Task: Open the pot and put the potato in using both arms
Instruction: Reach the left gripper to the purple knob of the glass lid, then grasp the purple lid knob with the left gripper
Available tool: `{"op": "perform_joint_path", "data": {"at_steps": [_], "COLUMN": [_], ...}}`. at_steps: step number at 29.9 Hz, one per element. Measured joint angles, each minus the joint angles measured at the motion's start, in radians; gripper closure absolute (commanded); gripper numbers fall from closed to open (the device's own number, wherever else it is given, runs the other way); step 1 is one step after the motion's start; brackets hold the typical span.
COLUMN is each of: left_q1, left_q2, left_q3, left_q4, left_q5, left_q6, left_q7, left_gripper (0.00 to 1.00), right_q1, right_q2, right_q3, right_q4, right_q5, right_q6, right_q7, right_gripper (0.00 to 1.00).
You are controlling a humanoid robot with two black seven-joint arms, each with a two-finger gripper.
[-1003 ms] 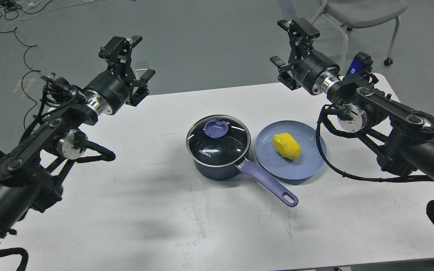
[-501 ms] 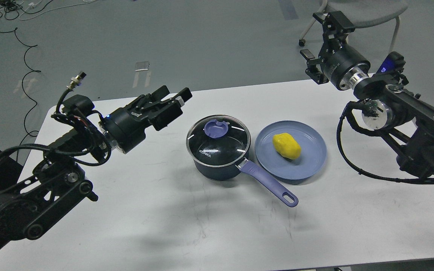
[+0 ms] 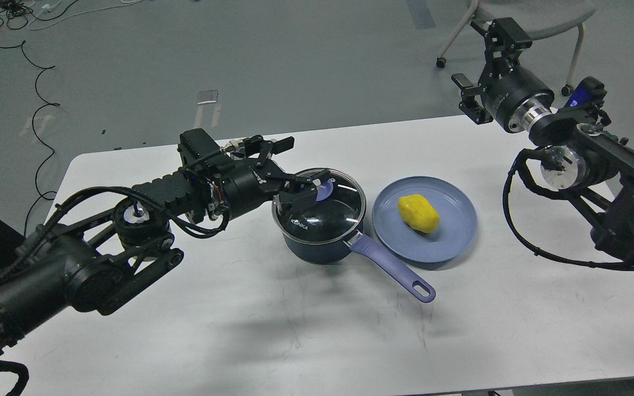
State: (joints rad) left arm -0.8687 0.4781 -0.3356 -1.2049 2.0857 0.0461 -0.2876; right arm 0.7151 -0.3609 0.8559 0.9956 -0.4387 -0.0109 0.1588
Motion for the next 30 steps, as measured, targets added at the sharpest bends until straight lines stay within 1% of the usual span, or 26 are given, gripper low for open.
{"op": "perform_joint_path", "data": {"at_steps": [11,15,18,30], "left_q1": [0.0,0.007,0.008,0.009], "left_q2": [-0.059,-0.074,-0.085,-0.091], "left_q3": [0.028,0.029,0.029,0.059], "left_q4": [0.019,0.044,0.072,0.081], "left_q5": [0.006,0.005,0.005,0.008], "left_q6": [-0.007,-0.013,-0.013,-0.013], "left_q7": [0.007,0.033,0.044,0.046], "left_gripper": [0.02,0.02,0.02,0.02], "right_q1": [-0.005,-0.01,-0.014,-0.026], "right_q2": [-0.003,-0.003,-0.003,-0.015], "right_q3": [-0.005,-0.007,-0.007,-0.012], "right_q4": [-0.003,-0.003,-0.003,-0.003], "right_q5": [0.0,-0.001,-0.001,-0.002], "right_q6": [0.001,0.001,0.001,0.0], "right_q7": [-0.002,-0.004,-0.004,-0.004], "right_gripper": [0.0,0.0,0.0,0.0]}}
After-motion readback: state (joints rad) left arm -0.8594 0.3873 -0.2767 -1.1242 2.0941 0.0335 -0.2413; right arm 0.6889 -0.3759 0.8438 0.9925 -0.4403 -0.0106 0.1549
